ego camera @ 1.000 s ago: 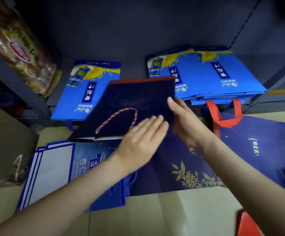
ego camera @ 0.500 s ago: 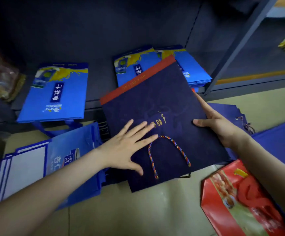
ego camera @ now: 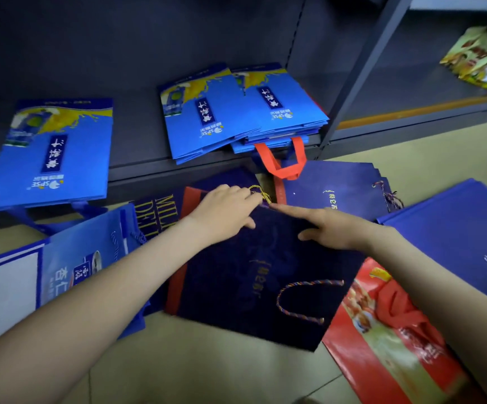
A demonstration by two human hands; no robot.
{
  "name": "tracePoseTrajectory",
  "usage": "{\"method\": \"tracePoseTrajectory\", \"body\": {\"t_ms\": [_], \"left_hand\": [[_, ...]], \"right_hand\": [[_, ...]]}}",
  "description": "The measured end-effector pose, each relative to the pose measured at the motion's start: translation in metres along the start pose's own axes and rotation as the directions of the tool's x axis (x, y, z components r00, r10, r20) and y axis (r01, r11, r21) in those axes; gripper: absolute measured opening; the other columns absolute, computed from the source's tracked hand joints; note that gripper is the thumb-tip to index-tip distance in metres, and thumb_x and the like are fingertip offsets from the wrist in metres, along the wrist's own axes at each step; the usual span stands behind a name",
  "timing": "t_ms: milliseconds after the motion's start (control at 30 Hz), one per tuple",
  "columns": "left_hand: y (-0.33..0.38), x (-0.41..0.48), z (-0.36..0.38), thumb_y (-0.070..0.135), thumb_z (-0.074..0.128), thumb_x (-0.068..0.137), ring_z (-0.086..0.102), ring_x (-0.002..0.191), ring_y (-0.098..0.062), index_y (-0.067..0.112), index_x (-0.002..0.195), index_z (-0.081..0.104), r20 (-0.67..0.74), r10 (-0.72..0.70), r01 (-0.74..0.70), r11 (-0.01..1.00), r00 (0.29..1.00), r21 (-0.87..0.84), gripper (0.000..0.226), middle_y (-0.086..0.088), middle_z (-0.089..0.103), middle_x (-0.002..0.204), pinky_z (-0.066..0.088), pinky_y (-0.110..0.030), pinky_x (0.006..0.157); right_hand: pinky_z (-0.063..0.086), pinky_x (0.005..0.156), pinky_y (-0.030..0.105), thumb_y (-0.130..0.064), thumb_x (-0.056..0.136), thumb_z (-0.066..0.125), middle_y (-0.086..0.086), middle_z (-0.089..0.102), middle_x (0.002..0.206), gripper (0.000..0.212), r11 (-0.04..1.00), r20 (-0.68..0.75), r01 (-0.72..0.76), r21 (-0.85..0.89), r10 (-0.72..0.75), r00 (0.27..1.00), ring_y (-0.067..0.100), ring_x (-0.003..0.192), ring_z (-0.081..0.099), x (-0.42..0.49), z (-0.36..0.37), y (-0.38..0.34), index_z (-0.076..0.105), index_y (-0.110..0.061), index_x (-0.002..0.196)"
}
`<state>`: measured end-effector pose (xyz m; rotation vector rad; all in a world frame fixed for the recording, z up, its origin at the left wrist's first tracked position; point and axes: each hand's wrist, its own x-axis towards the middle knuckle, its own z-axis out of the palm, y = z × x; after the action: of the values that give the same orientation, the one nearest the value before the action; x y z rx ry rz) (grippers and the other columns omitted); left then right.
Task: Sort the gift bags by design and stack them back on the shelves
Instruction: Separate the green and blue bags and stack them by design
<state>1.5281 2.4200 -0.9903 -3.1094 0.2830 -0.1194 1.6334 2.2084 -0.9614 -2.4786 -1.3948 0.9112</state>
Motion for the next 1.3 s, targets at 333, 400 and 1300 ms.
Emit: {"method": "tracePoseTrajectory", "body": {"t_ms": [333,400,1300], "left_hand": [[-0.026,0.03,0.001,0.033,0.049,0.096,0.056,0.101,-0.031,0.022,0.109,0.052,0.081,-0.449,0.441,0.802,0.89,-0.402,0.017,-0.008,0.063,0.108,0.033,-0.034,0.07],[-0.039,0.032,-0.003,0.034,0.052,0.095,0.056,0.099,-0.03,0.026,0.103,0.055,0.121,-0.475,0.476,0.76,0.871,-0.442,0.012,-0.005,0.062,0.101,0.034,-0.033,0.069],[0.072,-0.024,0.024,0.08,0.04,0.076,-0.004,0.146,-0.032,0.027,0.151,-0.007,0.36,-0.197,0.305,0.912,0.912,-0.275,0.103,-0.012,-0.006,0.159,-0.005,-0.052,0.115]], "right_hand": [[0.014,0.111,0.063,-0.051,0.046,0.084,0.009,0.02,0.158,0.131,0.733,-0.243,-0.022,-0.679,-0.196,0.95,0.029,0.144,0.02,-0.01,0.121,-0.009,0.012,-0.027,0.153],[0.007,0.113,0.06,-0.017,0.078,0.064,0.006,0.015,0.158,0.093,0.648,-0.326,-0.104,-0.755,-0.232,0.916,0.03,0.145,0.015,-0.007,0.14,-0.001,0.01,-0.028,0.153],[0.047,0.091,0.059,-0.01,0.1,0.025,0.013,0.038,0.144,0.055,0.661,-0.492,-0.158,-0.733,-0.356,0.794,0.043,0.124,0.05,-0.004,0.15,0.046,0.013,-0.027,0.151]]}}
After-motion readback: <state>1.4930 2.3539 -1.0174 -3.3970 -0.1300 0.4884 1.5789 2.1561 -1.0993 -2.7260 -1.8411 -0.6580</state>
